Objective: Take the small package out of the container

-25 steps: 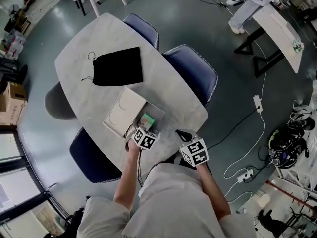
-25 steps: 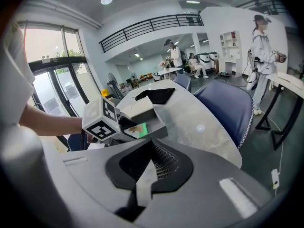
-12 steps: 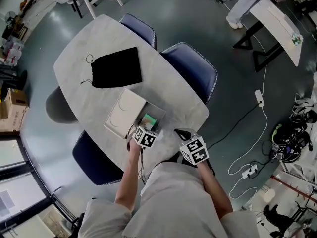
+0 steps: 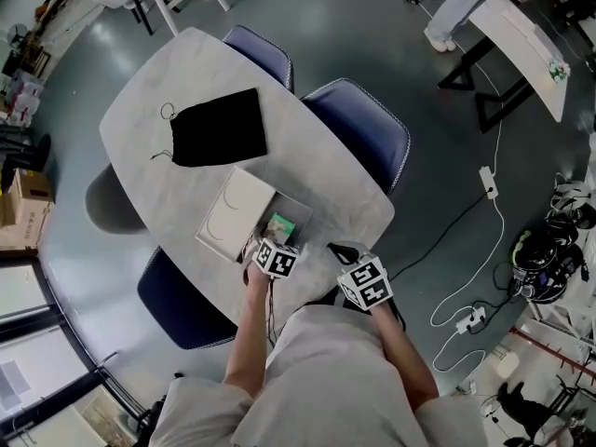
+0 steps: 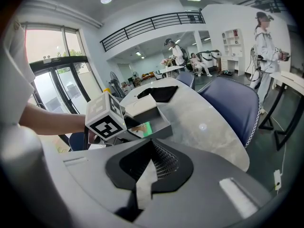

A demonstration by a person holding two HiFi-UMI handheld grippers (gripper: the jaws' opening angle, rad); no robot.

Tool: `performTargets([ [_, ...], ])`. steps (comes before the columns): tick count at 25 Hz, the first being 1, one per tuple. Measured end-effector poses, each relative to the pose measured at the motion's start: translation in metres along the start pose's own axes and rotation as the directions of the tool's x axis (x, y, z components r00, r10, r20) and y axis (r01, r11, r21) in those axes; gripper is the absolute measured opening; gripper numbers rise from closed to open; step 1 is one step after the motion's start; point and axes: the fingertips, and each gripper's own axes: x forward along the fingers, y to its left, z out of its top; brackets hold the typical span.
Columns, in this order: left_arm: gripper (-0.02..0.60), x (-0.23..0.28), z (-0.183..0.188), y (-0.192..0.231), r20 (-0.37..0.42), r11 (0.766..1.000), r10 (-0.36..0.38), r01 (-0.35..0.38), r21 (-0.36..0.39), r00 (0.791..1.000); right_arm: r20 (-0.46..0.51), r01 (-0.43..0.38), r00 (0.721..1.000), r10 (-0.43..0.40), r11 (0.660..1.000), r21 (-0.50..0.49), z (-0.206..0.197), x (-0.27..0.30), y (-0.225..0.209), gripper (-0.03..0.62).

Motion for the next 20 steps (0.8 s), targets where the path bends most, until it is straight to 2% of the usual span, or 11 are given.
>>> performTargets([
  [14,0.373,-0.007,0.005,-0.001,0.041,1.0,-0.005,0.005,-0.012,0.999,0.024,-0.001,1.0,0.001,1.0,0.002,0.004,-0.006,0.001,-0.001],
  [20,0.373,-0.014,0.009,0.004,0.066,0.999,0.018,-0.016,-0.031,0.998,0.031,-0.01,0.999,0.01,1.0,0.008,0.006,-0.004,0.003,0.0],
])
